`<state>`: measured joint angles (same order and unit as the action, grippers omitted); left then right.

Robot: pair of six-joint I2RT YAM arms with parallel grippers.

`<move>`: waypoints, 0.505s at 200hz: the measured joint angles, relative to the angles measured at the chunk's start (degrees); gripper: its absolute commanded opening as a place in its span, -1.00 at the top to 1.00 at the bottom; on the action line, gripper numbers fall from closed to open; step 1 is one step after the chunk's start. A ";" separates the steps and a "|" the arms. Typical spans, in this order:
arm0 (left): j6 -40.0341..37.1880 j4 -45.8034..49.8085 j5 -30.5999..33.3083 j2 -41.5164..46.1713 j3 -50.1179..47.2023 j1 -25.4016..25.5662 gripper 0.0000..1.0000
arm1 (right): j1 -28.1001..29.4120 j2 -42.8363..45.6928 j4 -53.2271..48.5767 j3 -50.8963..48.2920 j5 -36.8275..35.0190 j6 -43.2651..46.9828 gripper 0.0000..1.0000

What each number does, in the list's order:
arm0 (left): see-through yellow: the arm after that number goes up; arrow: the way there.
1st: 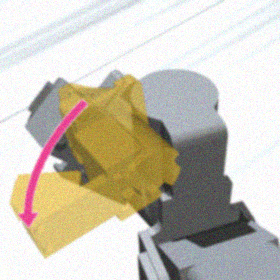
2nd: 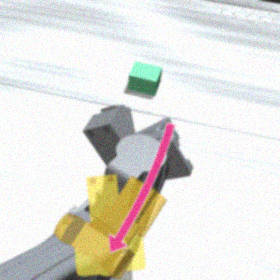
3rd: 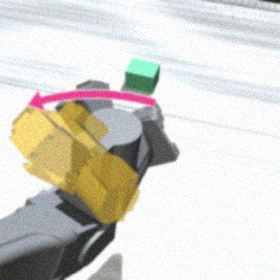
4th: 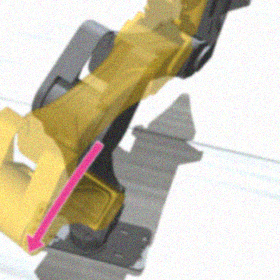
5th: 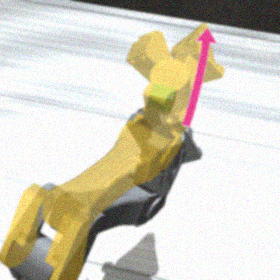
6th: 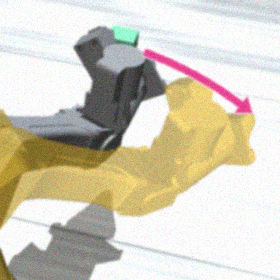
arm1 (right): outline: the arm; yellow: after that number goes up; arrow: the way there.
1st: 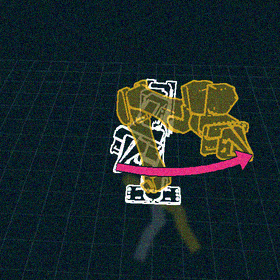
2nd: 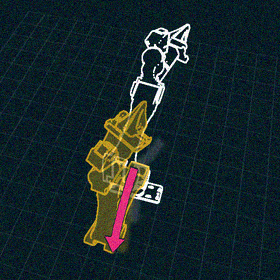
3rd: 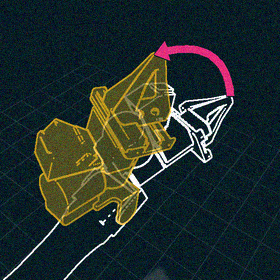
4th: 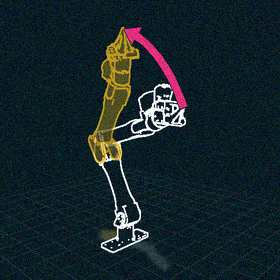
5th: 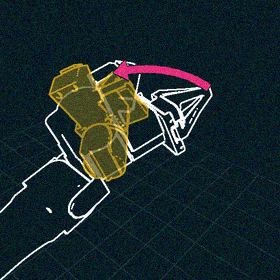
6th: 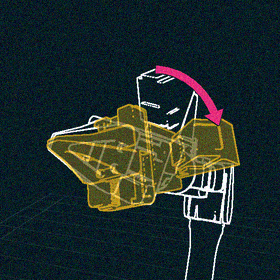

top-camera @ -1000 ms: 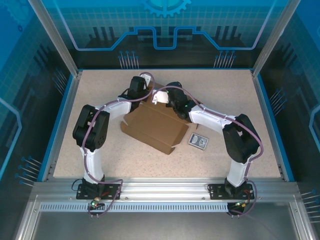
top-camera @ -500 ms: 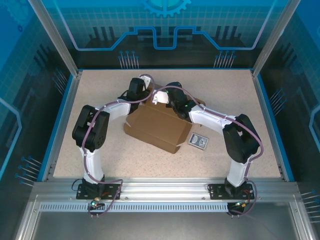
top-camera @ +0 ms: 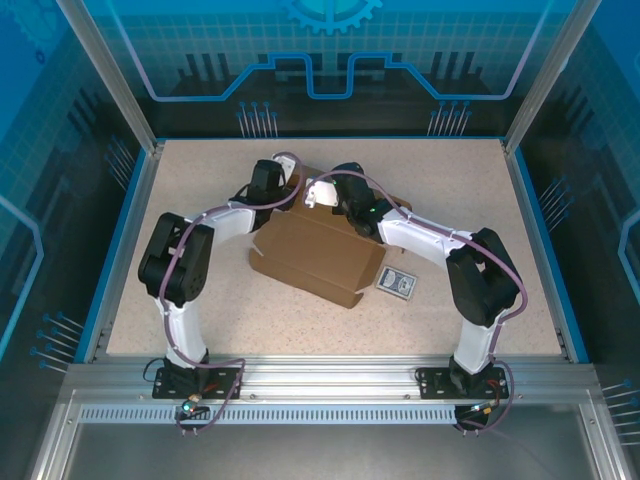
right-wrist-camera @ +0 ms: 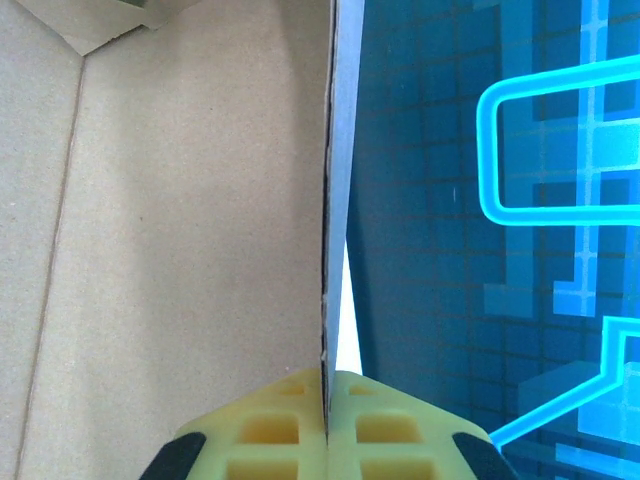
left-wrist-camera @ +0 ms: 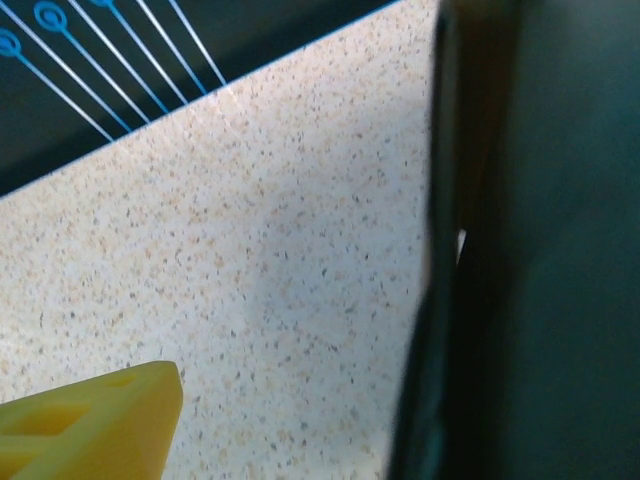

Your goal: Fold the paper box

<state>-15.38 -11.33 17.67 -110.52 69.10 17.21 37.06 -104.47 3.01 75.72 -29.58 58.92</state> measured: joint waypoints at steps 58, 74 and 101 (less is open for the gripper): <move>3.34 2.43 -8.15 4.87 -4.42 -2.51 -0.72 | 0.00 0.00 -0.68 0.48 0.02 -0.22 1.00; 5.62 2.43 -12.09 7.65 -6.38 -3.91 -0.72 | -0.02 0.00 -0.96 0.52 0.00 -0.24 1.00; 11.54 1.05 -20.55 11.43 -9.14 -6.80 -0.71 | -0.22 0.00 -1.38 0.57 0.04 -0.61 1.00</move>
<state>-3.84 -10.28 -2.87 -99.09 59.96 10.41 36.84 -104.47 1.63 76.29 -29.54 58.30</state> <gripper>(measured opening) 0.857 0.051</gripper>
